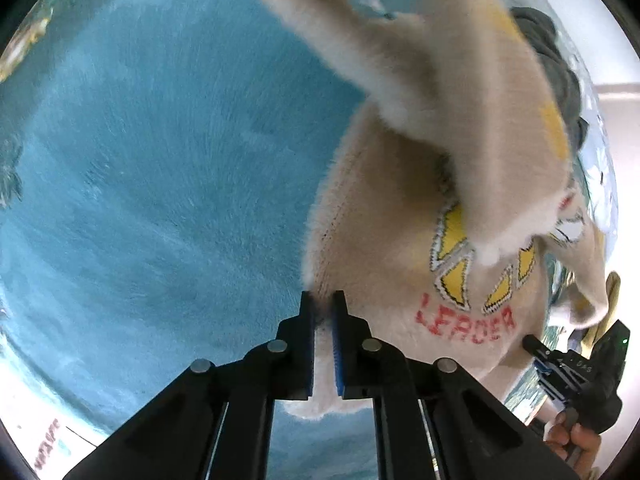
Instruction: Fold clothes
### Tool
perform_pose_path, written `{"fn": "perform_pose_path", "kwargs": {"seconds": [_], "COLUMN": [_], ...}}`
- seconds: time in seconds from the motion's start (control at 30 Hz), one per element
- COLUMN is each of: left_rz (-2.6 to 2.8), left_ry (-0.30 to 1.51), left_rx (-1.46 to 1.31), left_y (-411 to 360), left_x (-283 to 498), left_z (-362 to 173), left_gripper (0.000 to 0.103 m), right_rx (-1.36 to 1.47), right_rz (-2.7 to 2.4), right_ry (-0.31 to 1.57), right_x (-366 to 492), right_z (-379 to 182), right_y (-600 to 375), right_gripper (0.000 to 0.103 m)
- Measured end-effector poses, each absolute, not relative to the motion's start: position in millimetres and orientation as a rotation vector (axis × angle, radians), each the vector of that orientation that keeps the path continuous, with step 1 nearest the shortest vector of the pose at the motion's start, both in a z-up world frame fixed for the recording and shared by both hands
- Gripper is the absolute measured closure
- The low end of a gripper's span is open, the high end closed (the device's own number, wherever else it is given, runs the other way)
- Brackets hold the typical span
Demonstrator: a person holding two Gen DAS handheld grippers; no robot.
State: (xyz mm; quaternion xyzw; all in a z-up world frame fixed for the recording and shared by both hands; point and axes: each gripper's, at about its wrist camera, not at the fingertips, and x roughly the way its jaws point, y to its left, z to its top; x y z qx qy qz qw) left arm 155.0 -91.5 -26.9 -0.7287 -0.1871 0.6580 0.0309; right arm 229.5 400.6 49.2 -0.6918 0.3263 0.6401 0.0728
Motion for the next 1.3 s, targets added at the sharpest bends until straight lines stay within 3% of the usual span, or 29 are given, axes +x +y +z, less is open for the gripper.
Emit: {"fn": "perform_pose_path", "kwargs": {"seconds": [0.2, 0.5, 0.67, 1.0, 1.03, 1.1, 1.17, 1.3], "left_rz": [1.987, 1.971, 2.049, 2.04, 2.029, 2.011, 2.01, 2.018], "left_ry": [-0.444, -0.438, -0.474, -0.623, -0.651, -0.698, -0.741, -0.764], "left_rx": [-2.279, -2.28, -2.167, -2.143, -2.125, -2.089, -2.058, -2.073], "left_y": [-94.3, -100.4, -94.7, -99.1, -98.7, -96.2, -90.5, -71.0], "left_x": [184.1, 178.3, 166.3, 169.2, 167.3, 161.9, 150.9, 122.7], "left_z": [-14.8, 7.4, 38.9, 31.0, 31.7, 31.5, 39.1, 28.5], "left_gripper": [0.096, 0.095, 0.095, 0.094, 0.092, 0.077, 0.055, 0.053], "right_rx": [-2.143, -2.196, -2.276, -2.363, -2.355, -2.328, -2.315, -2.251], "right_rz": [1.916, 1.845, 1.882, 1.7, 1.692, 1.697, 1.713, 1.824], "right_ry": [0.883, 0.846, 0.682, 0.55, 0.545, 0.534, 0.568, 0.558], "right_x": [266.5, 307.0, 297.1, 313.3, 315.1, 313.9, 309.8, 298.7], "right_z": [71.9, 95.6, 120.7, 100.5, 102.5, 110.4, 119.9, 152.7], "right_y": [401.5, 418.8, 404.2, 404.7, 409.9, 419.3, 426.4, 439.9], "right_gripper": [0.092, 0.092, 0.092, 0.093, 0.093, 0.092, 0.089, 0.081]}}
